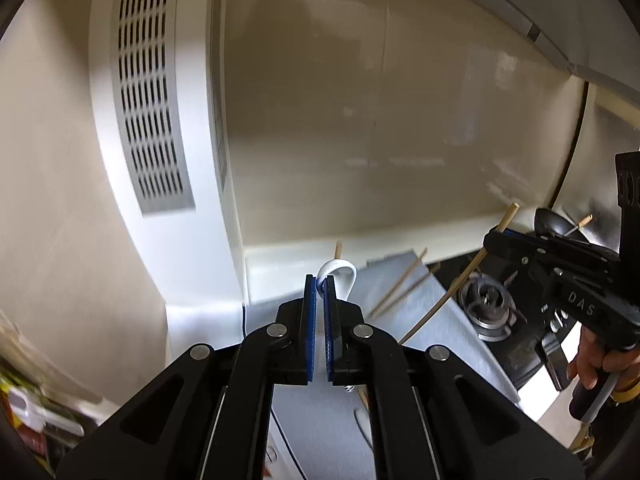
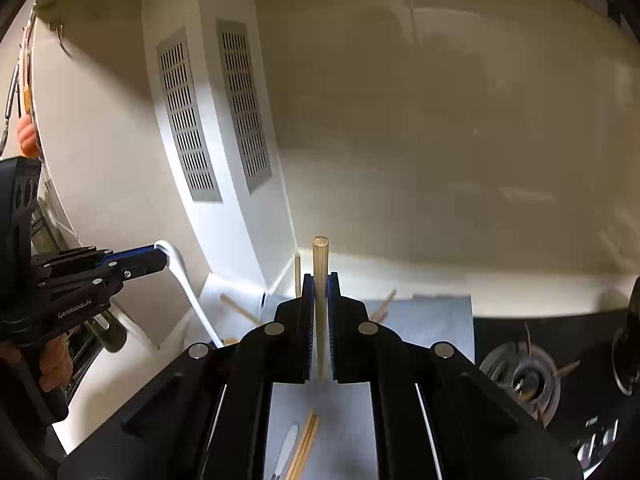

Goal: Organize utensils
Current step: 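Lift the chopstick with the right tool while the left tool carries the spoon to the holder, then lower the spoon into the holder with the left tool while the right tool lowers its chopstick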

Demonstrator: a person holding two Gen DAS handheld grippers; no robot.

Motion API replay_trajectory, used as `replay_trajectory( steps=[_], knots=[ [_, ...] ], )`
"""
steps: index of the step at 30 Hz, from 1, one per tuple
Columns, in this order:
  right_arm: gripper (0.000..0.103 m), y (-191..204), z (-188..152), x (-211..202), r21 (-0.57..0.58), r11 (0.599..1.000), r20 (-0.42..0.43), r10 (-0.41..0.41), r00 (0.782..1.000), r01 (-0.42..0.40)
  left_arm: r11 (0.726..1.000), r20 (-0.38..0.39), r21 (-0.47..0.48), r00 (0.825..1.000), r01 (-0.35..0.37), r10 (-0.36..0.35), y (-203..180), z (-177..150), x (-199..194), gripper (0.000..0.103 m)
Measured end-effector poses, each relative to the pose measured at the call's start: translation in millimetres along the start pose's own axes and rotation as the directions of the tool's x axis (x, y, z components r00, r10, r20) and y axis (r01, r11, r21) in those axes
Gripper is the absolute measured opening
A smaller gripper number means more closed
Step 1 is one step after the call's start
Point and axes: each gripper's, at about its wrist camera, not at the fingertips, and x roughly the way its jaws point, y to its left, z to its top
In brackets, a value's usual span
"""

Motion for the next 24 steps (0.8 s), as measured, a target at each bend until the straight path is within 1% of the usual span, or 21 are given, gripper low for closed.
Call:
replay_trajectory(
  steps=[4,6,9,11,15,19,24],
  knots=[
    [0.007,5,16,0,-0.026,1.0,0.031,0.001,1.0,0.0,1.0,0.054,-0.003,0.999,0.005,-0.005,-1,20,-3,0.004],
    [0.007,7,23,2,-0.036,0.999,0.045,0.001,0.999,0.0,1.0,0.085,-0.01,0.996,-0.005,0.006,0,30,-1,0.004],
    [0.007,7,32,7,-0.044,0.999,0.059,-0.01,0.998,0.013,0.999,0.098,-0.025,0.995,-0.021,0.023,3,40,8,0.004],
    [0.007,6,36,12,-0.045,0.999,0.066,-0.013,0.998,0.016,0.999,0.096,-0.032,0.995,-0.026,0.029,4,46,17,0.004],
    [0.007,4,40,23,-0.051,0.998,0.072,-0.043,0.996,0.046,0.999,0.095,-0.033,0.994,-0.042,0.045,5,49,34,0.004],
    [0.007,-1,34,43,-0.035,0.998,0.04,-0.058,0.997,0.059,0.998,0.065,-0.042,0.997,-0.047,0.05,8,45,55,0.004],
    [0.007,-6,19,66,-0.013,0.998,-0.012,-0.066,0.998,0.066,0.997,0.022,-0.049,0.998,-0.056,0.058,11,34,78,0.004]
  ],
)
